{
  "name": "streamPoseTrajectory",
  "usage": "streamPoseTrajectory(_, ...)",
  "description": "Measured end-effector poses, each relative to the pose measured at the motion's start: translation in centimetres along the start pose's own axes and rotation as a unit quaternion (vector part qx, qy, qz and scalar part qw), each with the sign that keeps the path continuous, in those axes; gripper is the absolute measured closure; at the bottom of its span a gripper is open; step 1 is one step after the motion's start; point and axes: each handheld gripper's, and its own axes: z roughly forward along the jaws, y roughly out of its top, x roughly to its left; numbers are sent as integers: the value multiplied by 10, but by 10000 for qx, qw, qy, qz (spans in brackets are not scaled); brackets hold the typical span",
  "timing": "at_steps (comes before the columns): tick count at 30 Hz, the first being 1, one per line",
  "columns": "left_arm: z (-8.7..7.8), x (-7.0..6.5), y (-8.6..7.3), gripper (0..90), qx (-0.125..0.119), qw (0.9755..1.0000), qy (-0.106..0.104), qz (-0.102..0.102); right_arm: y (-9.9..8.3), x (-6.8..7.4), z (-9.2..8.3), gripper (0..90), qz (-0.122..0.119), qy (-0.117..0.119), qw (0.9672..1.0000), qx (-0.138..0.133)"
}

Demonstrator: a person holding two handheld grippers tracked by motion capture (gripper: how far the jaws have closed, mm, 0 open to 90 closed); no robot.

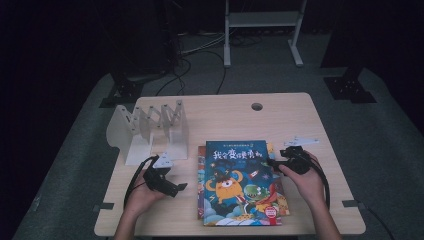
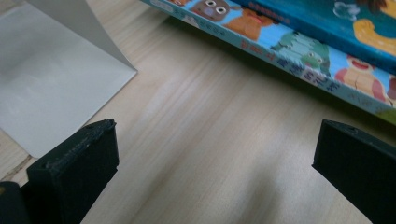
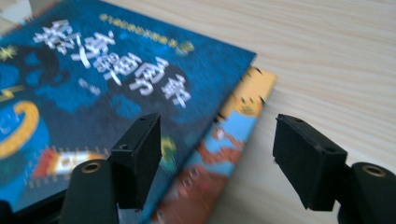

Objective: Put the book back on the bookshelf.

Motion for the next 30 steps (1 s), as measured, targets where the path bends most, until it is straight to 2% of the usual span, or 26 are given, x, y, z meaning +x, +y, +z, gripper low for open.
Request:
streamPoseTrajectory(6, -3, -1, 0, 0, -96, 9999, -41, -16, 3, 2, 18, 315, 42, 54, 9999, 114)
streamPoseTrajectory(9, -4, -1, 0, 0, -112, 9999, -18, 13, 4, 3, 23, 306, 140, 178, 9996, 139)
streamPoseTrajectory(16, -6, -2, 1, 0, -195, 9998, -45, -29, 12, 9, 31, 308, 80, 341, 9991, 258)
streamPoseTrajectory(18, -7, -3, 1, 0, -199, 9998, -66, -26, 16, 14, 35, 293, -22, 290, 9991, 303)
streamPoseTrajectory(25, -9, -4, 2, 0, -279, 9995, -127, -45, 22, 21, 43, 297, -186, 482, 9980, 364)
streamPoseTrajectory(30, -10, -4, 4, 0, -304, 9995, -127, -28, 29, 28, 50, 297, -424, 671, 9957, 477)
